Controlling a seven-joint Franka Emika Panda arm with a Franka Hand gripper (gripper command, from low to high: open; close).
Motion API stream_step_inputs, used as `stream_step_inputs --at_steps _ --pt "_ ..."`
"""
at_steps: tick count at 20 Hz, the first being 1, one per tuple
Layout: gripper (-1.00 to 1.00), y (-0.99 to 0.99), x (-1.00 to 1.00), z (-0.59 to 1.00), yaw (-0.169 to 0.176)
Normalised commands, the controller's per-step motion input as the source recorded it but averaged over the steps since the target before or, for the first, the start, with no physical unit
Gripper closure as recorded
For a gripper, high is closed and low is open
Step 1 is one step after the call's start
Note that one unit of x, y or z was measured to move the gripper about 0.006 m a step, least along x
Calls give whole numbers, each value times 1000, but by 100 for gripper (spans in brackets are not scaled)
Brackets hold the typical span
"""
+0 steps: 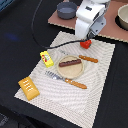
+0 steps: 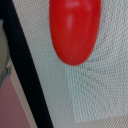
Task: Interact with the objects in diverse but meaningful ways.
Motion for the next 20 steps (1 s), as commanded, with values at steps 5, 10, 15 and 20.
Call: stream_step_inputs --at_steps 5,10,15,20 --pt "-100 165 30 -383 0" --pt "-100 283 11 -373 0" --pt "100 277 0 -380 0" --pt "100 246 0 -394 0"
